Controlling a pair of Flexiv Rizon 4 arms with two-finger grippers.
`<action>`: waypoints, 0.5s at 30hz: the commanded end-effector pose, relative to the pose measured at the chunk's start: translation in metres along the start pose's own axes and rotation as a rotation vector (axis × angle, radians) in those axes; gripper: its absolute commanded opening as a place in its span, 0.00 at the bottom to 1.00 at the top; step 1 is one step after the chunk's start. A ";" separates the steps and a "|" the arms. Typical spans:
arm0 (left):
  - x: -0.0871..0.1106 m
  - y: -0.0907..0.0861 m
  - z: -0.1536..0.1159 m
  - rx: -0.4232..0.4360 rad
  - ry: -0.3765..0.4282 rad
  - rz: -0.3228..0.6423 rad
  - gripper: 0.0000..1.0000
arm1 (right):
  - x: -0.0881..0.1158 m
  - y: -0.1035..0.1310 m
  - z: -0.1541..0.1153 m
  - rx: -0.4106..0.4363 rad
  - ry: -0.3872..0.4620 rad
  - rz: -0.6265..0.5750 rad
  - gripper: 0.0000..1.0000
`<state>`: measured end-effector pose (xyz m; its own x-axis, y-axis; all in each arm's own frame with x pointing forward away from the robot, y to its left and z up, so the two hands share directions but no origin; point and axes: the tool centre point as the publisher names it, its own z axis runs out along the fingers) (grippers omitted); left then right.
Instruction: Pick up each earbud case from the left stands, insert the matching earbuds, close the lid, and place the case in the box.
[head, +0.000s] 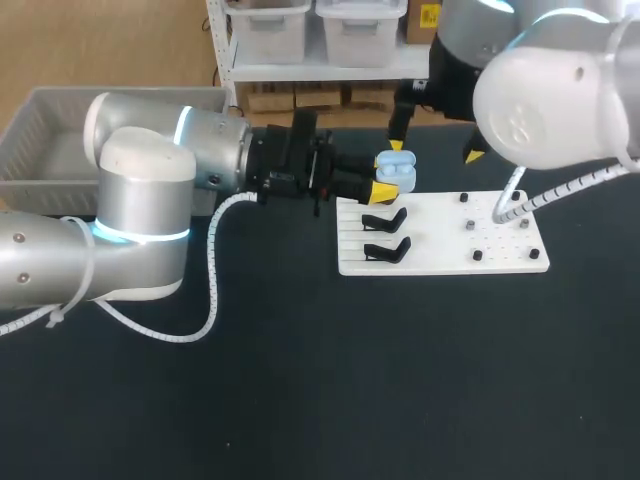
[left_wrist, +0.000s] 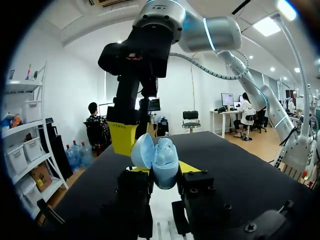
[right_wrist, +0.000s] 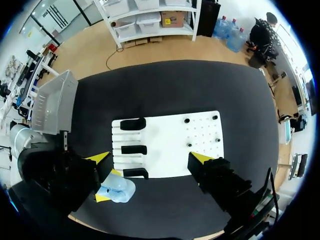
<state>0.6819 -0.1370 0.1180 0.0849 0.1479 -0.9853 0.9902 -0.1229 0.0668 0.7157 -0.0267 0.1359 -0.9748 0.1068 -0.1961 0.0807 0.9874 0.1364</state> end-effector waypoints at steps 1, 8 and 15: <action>0.001 -0.001 0.000 -0.004 -0.002 0.003 0.00 | 0.007 -0.002 -0.006 0.002 0.009 -0.003 1.00; 0.001 -0.001 0.000 -0.004 -0.002 0.003 0.00 | 0.021 -0.005 -0.013 0.003 0.026 -0.008 1.00; 0.001 -0.001 0.000 -0.004 -0.002 0.003 0.00 | 0.020 -0.008 -0.025 -0.019 -0.035 -0.006 1.00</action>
<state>0.6819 -0.1369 0.1179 0.0849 0.1481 -0.9853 0.9902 -0.1229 0.0669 0.7001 -0.0290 0.1520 -0.9773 0.0953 -0.1891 0.0697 0.9881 0.1375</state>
